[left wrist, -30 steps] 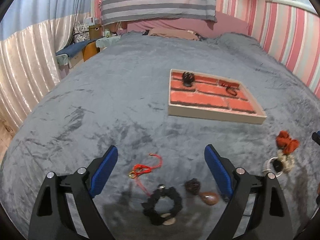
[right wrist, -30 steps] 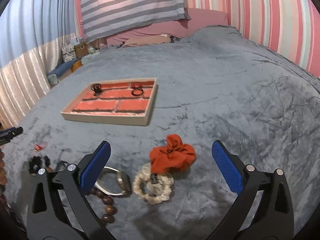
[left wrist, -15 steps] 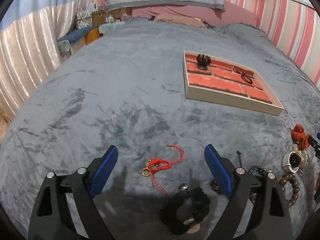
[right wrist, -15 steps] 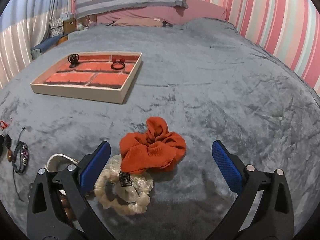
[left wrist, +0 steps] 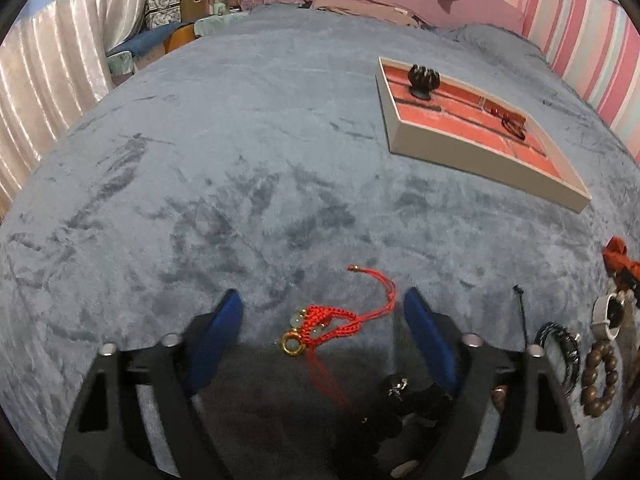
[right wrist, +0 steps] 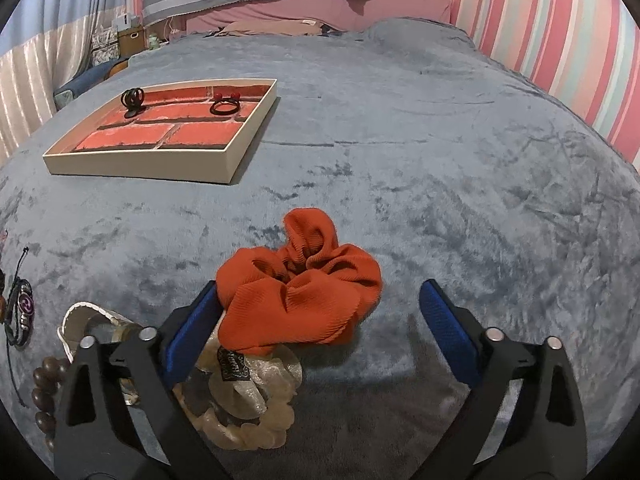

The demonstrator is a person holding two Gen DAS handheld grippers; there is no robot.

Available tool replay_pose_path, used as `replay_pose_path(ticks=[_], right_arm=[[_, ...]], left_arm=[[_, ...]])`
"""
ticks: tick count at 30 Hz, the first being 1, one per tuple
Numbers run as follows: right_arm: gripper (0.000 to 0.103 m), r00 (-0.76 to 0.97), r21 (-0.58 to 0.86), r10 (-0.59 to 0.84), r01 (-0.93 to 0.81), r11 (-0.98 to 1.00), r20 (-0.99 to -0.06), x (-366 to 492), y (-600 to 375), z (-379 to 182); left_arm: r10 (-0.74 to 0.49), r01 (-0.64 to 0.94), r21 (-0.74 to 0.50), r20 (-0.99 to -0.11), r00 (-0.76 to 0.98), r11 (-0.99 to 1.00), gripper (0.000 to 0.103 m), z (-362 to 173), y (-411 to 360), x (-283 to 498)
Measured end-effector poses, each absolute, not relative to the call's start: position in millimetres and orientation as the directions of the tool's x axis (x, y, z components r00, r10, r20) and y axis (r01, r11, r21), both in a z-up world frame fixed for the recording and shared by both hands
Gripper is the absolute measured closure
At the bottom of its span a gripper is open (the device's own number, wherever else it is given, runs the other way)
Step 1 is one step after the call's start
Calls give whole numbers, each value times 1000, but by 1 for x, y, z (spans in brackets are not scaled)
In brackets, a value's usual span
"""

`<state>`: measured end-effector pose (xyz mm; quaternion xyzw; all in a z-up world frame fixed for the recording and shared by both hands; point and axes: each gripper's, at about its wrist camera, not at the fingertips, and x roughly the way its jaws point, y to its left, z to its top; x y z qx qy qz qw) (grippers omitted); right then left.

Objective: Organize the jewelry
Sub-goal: 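Grasp red string charm with left tool while right tool grasps orange scrunchie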

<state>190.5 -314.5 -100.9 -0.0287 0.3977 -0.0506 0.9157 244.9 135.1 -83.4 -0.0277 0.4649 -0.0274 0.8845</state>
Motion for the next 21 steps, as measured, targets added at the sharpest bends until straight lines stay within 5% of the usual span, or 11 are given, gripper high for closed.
replay_pose_path(ticks=[2, 4, 7, 21], right_arm=[[18, 674, -83, -104, 64, 995, -732, 191, -315, -103], [26, 666, -65, -90, 62, 996, -740, 192, -316, -106], [48, 672, -9, -50, 65, 998, -739, 192, -323, -106], [66, 711, -5, -54, 71, 997, -701, 184, -325, -96]], left_arm=[[-77, 30, -72, -830, 553, 997, 43, -87, 133, 246], [-65, 34, -56, -833, 550, 998, 44, -89, 131, 247], [-68, 43, -53, -828, 556, 998, 57, -89, 129, 248], [-62, 25, -58, -819, 570, 998, 86, -88, 136, 254]])
